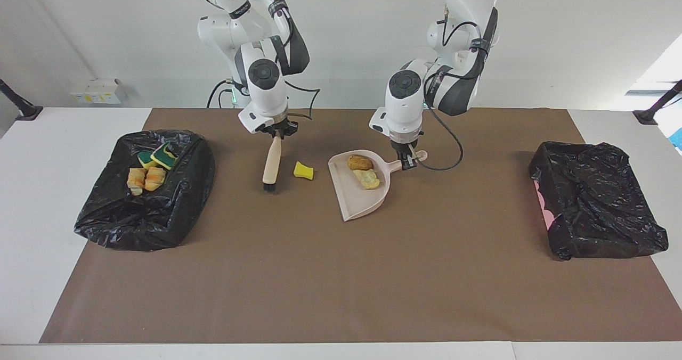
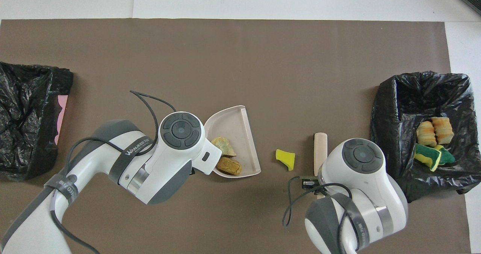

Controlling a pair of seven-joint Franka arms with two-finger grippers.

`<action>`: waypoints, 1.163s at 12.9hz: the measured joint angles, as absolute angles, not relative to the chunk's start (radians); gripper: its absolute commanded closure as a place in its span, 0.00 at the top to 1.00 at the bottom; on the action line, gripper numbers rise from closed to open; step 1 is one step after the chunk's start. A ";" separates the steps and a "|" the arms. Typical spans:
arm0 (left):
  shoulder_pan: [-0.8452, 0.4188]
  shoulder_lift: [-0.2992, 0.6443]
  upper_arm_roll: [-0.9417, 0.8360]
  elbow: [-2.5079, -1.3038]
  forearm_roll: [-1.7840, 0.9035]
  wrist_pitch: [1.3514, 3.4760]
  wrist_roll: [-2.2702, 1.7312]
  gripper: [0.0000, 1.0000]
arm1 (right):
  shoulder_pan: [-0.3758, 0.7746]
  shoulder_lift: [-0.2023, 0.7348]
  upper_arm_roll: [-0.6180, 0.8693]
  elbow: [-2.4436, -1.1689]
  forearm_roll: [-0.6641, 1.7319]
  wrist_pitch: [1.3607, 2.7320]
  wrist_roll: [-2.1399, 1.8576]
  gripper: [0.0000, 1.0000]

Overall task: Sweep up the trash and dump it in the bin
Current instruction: 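Draw the brush back from the dustpan with the right gripper, then sweep the yellow sponge piece into the dustpan with the right gripper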

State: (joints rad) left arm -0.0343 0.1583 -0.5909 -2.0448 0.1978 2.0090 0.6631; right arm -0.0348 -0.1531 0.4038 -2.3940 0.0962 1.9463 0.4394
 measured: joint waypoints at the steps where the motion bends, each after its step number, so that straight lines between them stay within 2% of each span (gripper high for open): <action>1: -0.034 0.156 -0.593 -2.051 0.198 2.009 0.663 0.00 | -0.032 -0.155 0.405 -2.399 0.098 1.947 0.443 0.00; 5: -0.034 0.143 -0.595 -2.072 0.198 2.010 0.663 0.00 | 0.024 -0.141 0.413 -2.418 0.142 1.961 0.468 0.00; 9: -0.034 0.140 -0.595 -2.074 0.198 2.010 0.663 0.00 | 0.129 -0.093 0.415 -2.414 0.172 2.080 0.512 0.00; 11: -0.034 0.140 -0.595 -2.075 0.198 2.010 0.663 0.00 | 0.168 -0.032 0.416 -2.365 0.173 2.124 0.520 0.00; 15: -0.034 0.140 -0.594 -2.076 0.198 2.012 0.663 0.00 | 0.213 0.136 0.416 -2.173 0.194 2.125 0.520 0.00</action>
